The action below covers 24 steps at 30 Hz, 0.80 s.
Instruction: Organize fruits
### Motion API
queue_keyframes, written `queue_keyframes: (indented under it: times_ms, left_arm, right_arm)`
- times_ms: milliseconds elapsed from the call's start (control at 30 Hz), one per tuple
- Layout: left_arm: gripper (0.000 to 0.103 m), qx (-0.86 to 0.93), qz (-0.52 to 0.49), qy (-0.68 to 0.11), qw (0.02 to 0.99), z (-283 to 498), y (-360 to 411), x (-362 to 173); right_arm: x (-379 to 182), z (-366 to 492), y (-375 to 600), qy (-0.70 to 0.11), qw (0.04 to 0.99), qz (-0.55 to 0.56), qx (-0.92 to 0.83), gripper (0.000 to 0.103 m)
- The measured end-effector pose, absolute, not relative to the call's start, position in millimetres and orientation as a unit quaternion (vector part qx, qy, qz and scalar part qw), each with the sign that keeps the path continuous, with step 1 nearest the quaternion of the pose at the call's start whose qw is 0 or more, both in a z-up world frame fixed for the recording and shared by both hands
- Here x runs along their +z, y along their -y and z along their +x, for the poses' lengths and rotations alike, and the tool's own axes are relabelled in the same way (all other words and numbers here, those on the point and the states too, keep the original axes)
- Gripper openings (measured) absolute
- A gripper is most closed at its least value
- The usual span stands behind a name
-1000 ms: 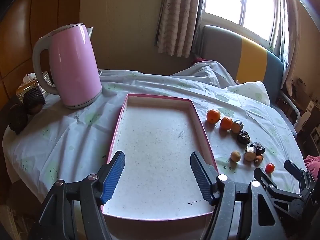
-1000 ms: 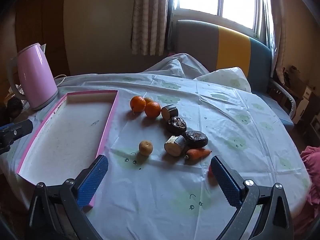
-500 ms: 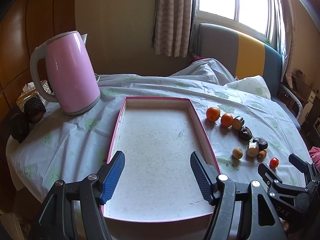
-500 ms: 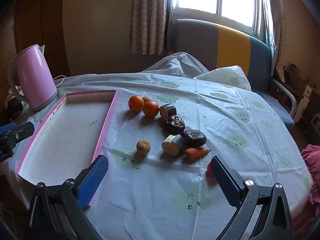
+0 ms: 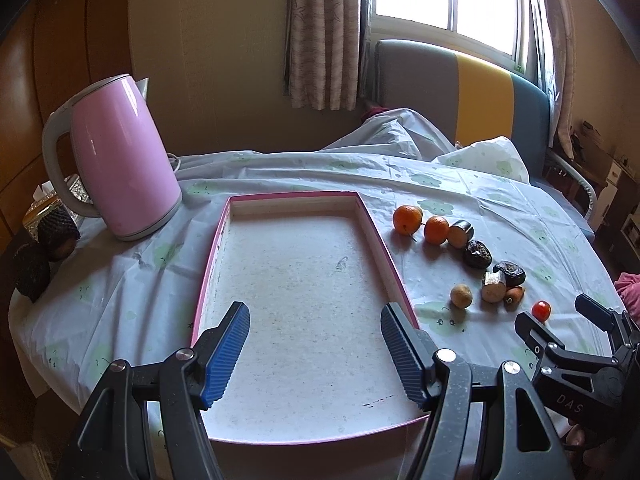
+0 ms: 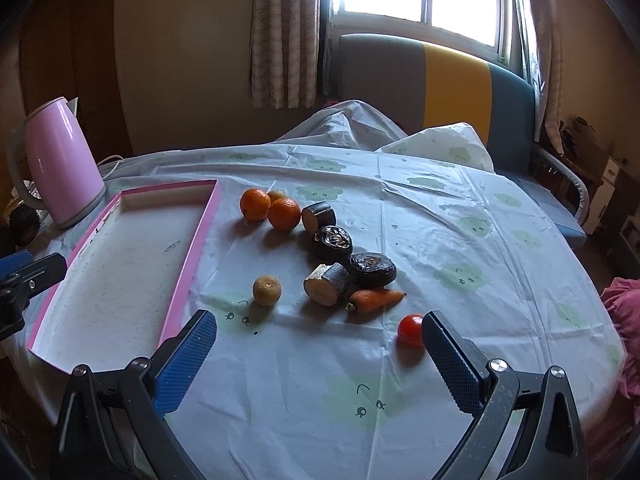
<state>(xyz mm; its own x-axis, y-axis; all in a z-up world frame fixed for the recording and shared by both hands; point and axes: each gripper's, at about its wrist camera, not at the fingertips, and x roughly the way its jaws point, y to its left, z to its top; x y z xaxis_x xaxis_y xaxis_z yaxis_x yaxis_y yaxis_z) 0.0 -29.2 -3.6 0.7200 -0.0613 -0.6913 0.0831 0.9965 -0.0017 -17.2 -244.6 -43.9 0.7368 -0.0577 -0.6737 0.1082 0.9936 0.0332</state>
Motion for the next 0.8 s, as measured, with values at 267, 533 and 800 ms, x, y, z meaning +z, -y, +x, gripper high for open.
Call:
queue_keyframes:
  times_ms: [267, 533, 800]
  left_arm:
    - [0.069, -0.062, 0.025, -0.380, 0.923, 1.3, 41.4, -4.8]
    - [0.074, -0.078, 0.035, -0.385, 0.919, 3.4, 52.2, -5.6]
    - [0.081, -0.134, 0.037, -0.409, 0.902, 13.2, 69.7, -11.9]
  right_arm:
    - [-45.8, -19.5, 260.4, -0.361, 0.930, 0.050, -0.052, 0.103]
    - [-46.5, -21.2, 273.7, -0.357, 0.930, 0.061, -0.058, 0.103]
    - [-51.0, -22.6, 299.6, -0.362, 0.926, 0.091, -0.064, 0.087]
